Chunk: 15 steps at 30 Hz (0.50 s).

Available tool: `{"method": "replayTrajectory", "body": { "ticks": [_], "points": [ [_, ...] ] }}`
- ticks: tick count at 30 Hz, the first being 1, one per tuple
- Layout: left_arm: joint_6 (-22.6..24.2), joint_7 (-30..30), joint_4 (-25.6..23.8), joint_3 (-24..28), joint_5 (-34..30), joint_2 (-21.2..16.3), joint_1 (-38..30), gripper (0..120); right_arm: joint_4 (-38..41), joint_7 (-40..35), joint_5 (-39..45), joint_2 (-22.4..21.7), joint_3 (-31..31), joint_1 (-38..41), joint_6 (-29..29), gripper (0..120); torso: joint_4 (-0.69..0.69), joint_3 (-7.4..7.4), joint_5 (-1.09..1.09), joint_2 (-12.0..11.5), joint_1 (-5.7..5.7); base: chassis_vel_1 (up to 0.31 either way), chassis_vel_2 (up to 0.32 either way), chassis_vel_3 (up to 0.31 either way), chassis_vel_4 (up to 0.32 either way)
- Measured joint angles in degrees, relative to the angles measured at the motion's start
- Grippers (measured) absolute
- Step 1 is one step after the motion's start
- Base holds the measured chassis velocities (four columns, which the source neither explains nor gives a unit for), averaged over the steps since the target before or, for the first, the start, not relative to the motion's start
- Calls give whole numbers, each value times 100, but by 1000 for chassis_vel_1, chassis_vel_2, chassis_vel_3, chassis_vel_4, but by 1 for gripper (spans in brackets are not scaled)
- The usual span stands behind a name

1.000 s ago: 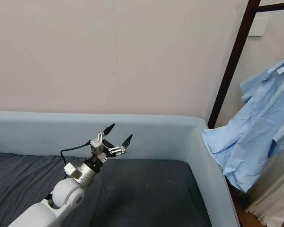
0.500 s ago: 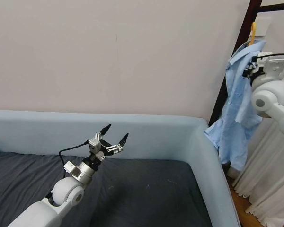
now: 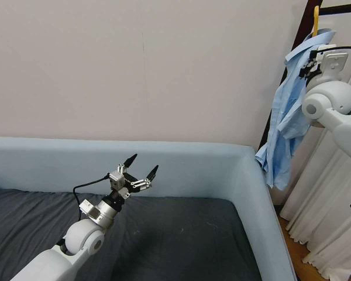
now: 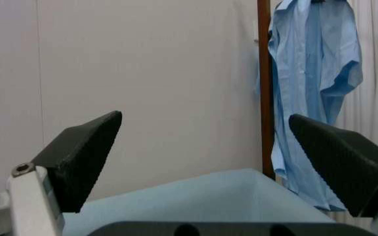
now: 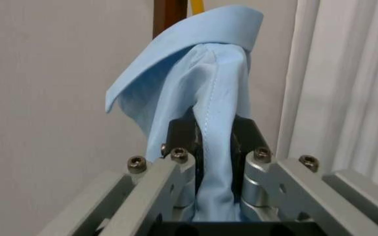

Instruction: Pick up the clothes from the sofa and hang them on the clothes hanger.

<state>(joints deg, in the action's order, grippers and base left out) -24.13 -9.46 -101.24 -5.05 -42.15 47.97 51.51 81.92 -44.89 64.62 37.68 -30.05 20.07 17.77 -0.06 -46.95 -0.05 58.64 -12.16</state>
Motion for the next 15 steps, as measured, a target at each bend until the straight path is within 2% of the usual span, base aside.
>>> {"method": "replayTrajectory", "body": {
  "ticks": [3,8,15],
  "points": [
    [5,0,-1,1,14,19,0,100,-202,-158,301,107,-81,266,-62,7,-3,0,2,0,0,0,0,0,0],
    [6,0,-25,-29,17,10,9,100,-373,-393,902,199,-77,560,-129,7,-1,0,1,1,0,0,0,0,0],
    [4,0,-36,-32,35,26,26,100,-582,-374,1155,243,-48,785,-180,7,-2,0,2,1,1,0,0,0,0]
  ]
}}
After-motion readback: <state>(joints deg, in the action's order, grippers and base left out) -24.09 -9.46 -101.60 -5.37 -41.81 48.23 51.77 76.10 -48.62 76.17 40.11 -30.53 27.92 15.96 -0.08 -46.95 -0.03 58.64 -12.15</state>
